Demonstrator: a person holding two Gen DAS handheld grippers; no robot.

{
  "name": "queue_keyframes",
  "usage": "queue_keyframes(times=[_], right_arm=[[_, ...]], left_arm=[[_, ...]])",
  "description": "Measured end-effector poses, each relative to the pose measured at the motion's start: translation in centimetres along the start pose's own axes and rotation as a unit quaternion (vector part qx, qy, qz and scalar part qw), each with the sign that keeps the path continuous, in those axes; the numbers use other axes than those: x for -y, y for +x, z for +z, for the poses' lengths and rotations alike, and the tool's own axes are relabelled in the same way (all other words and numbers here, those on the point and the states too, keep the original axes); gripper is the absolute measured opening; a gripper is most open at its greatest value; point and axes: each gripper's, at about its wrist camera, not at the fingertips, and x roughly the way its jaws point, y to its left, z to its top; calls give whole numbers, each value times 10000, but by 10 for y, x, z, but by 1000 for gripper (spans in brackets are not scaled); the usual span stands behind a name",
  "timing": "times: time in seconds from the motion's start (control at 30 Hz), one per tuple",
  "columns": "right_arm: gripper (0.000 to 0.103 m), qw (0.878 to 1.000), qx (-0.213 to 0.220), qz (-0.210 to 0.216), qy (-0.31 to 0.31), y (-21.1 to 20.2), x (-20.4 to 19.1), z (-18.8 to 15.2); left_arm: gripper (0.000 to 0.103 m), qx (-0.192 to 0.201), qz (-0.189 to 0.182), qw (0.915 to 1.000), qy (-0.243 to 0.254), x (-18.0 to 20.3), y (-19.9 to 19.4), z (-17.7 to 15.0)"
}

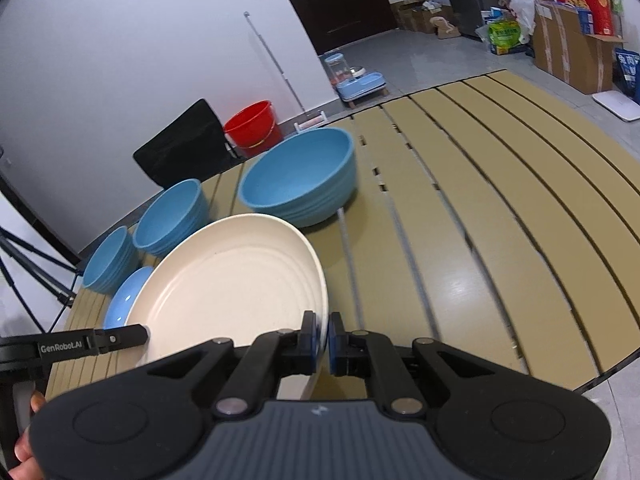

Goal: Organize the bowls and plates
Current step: 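Lift the cream plate with both grippers and carry it past the blue dishes, then lower the cream plate onto the table and open both grippers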

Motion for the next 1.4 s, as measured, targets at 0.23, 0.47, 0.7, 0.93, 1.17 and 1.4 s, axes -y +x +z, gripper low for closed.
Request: queue_keyframes(times=[0.23,0.47,0.7,0.93,1.17,1.4], right_arm=[[6,9997,-63,122,-195,-1,-35,-9],[6,9987,-198,222,-403,5,-71,-20],[7,9967,-388,294,-651,16,-106,-33],[7,9937,-599,353,-879,36,-139,-42],[7,9902,-821,387,-1059,57,-166,-55],[8,9857,-1037,410,-1260,76,-186,-69]], left_arm=[[8,109,147,9998,-96,-31,-23,-7],[8,180,285,9990,-296,-66,-42,-17],[8,224,414,9976,-498,-101,-53,-25],[8,234,529,9961,-668,-136,-59,-35],[8,164,635,9945,-820,-168,-59,-48],[8,68,732,9932,-904,-193,-55,-63]])
